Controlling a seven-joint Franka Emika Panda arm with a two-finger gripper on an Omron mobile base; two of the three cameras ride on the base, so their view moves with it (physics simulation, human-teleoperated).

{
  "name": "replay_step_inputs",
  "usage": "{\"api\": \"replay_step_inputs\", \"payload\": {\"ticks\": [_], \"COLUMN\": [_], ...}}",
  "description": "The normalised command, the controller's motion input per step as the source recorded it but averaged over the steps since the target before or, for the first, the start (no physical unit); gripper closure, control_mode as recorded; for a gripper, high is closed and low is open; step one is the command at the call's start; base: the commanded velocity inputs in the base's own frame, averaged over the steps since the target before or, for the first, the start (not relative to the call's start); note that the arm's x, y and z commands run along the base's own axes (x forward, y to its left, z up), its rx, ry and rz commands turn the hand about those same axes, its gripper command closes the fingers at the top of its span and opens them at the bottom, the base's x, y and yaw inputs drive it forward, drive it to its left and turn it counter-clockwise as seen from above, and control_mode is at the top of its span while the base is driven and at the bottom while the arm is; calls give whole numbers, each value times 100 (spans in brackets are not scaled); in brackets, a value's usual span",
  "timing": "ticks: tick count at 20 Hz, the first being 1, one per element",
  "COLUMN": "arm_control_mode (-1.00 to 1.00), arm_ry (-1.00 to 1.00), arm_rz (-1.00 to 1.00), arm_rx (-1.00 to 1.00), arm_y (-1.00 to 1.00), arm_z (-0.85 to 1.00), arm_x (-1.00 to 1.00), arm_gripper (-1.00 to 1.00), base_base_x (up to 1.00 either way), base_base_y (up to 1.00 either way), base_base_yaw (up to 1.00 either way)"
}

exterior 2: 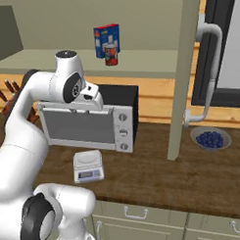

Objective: Pick the canned food and place it on the digital scale for weighing, and close the cabinet.

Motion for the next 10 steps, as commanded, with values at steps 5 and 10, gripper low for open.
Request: {"api": "replay_step_inputs", "payload": {"ticks": [5,10], "arm_control_mode": [-100,-100], "arm_ry": [-13,-39], "arm_rz": [0,0], "arm_rx": [0,0], "arm_y": [-1,-15], "arm_z": [10,58], "arm_x": [-54,-66], "arm_gripper": [-100,-100], "base_base_x": [0,0], "base_base_y": [0,0], "base_base_yaw": [0,0]}}
